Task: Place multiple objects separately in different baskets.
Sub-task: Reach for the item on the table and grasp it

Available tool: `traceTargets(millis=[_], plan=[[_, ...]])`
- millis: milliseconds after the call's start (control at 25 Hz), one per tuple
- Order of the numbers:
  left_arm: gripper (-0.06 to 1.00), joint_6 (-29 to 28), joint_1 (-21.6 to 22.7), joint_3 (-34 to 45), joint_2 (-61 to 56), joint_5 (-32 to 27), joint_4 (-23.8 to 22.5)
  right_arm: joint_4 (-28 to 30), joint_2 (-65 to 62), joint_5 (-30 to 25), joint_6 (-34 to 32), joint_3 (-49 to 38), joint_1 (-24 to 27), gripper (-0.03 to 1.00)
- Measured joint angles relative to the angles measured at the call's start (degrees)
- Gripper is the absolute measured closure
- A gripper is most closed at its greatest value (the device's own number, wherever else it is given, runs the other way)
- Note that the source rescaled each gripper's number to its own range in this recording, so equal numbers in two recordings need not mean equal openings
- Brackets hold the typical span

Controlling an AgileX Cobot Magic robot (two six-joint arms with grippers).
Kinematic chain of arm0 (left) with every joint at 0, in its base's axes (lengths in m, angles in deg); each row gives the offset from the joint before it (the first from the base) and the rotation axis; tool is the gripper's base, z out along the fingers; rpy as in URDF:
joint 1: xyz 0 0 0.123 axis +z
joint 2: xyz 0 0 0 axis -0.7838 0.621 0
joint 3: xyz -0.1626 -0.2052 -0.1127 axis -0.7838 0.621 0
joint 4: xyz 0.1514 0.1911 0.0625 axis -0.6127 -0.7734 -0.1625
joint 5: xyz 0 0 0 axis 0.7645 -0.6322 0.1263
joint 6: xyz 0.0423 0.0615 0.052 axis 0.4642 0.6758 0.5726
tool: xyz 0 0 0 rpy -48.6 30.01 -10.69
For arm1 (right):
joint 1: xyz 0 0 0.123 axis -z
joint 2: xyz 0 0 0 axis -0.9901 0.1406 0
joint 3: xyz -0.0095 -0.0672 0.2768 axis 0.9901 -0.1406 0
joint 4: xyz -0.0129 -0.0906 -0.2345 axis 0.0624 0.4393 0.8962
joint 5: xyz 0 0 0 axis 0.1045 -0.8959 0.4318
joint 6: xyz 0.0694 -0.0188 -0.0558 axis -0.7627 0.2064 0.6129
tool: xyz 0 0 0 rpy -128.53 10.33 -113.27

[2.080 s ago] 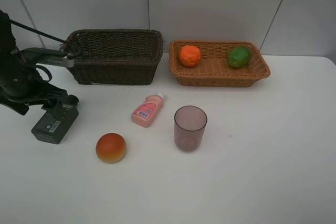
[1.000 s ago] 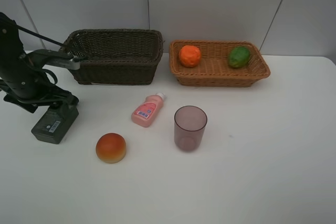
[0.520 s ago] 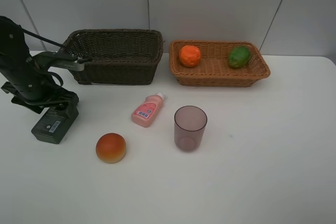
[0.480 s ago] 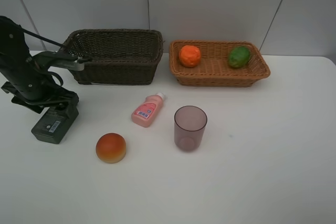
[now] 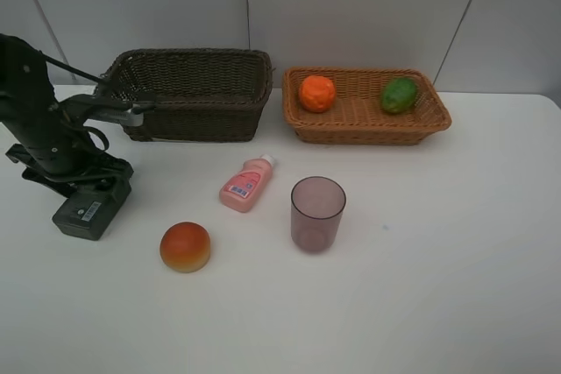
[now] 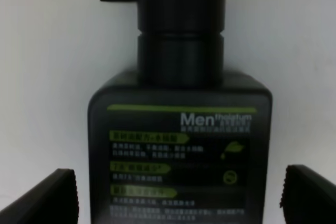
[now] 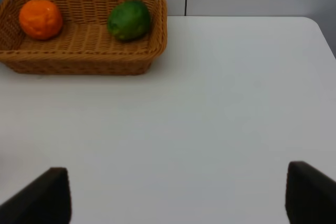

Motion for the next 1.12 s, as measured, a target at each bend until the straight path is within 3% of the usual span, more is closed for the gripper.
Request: traceTargets(millis=[680,760,880,1120], plan=[[-0.06,-0.12,0.0,0.0,2.23,0.37,0.0,-0.06,0.0,0.0,0.0,0.0,0.0,0.27],[-0.03,-0.18,0.0,0.0,2.23,0.31,0.0,-0.06,0.0,0.0,0.0,0.0,0.0,0.27],[0.13,-0.18,0.0,0.0,2.23,0.22,0.01,-0.06,0.0,0.0,0.0,0.0,0.0,0.27],[0.13,-0.18,0.0,0.0,2.23,0.22,0.07,-0.06,0.0,0.0,0.0,0.0,0.0,0.27]])
